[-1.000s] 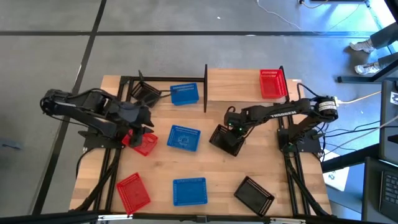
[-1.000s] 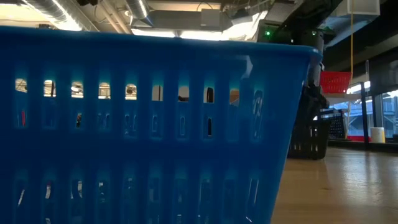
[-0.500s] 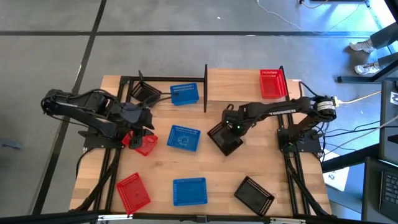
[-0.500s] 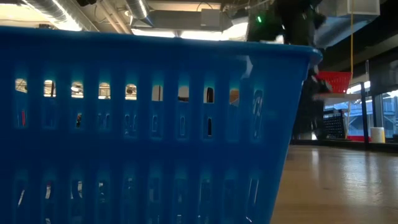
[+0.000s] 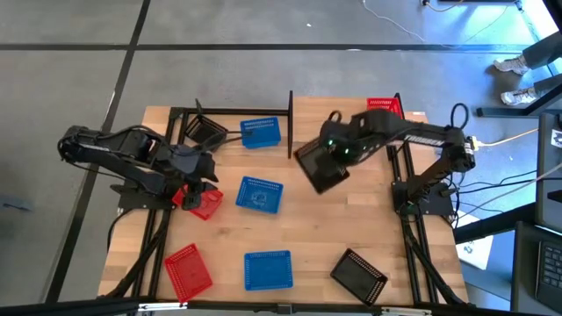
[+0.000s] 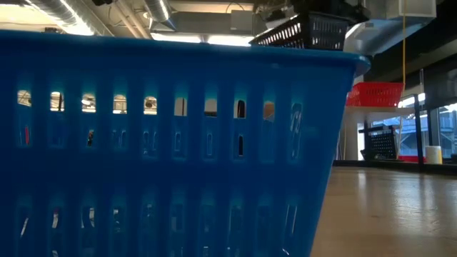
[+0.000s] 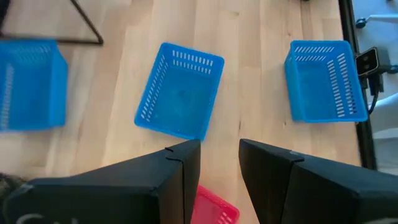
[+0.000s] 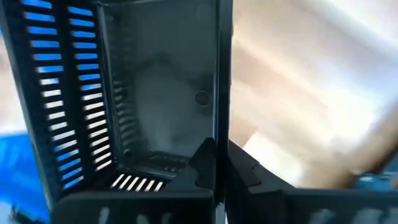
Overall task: Stack baskets on shelf by color
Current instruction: Put the middle right black bin on the shelf
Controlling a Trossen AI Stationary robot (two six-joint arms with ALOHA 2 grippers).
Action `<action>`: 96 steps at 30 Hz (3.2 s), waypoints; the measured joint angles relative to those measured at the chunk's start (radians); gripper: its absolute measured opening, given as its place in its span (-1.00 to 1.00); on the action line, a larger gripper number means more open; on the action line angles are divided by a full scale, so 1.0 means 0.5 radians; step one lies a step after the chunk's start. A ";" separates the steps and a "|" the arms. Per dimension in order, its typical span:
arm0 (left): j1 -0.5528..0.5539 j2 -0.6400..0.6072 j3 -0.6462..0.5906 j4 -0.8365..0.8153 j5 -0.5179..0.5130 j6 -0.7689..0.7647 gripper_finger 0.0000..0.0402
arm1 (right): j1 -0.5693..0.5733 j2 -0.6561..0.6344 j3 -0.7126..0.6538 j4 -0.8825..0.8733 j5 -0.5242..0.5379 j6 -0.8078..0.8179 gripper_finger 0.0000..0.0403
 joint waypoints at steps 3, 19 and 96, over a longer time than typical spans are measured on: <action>0.000 0.000 0.000 0.173 -0.142 0.114 -0.49 | -0.094 -0.001 0.105 -0.104 0.142 0.000 -0.99; 0.047 -0.023 0.001 0.777 -0.720 0.478 -0.49 | -0.791 0.000 0.083 -0.108 0.221 -0.231 -0.99; 0.064 -0.023 0.001 0.817 -0.877 0.550 -0.49 | -0.860 0.278 -0.153 0.766 -0.126 -0.840 -0.68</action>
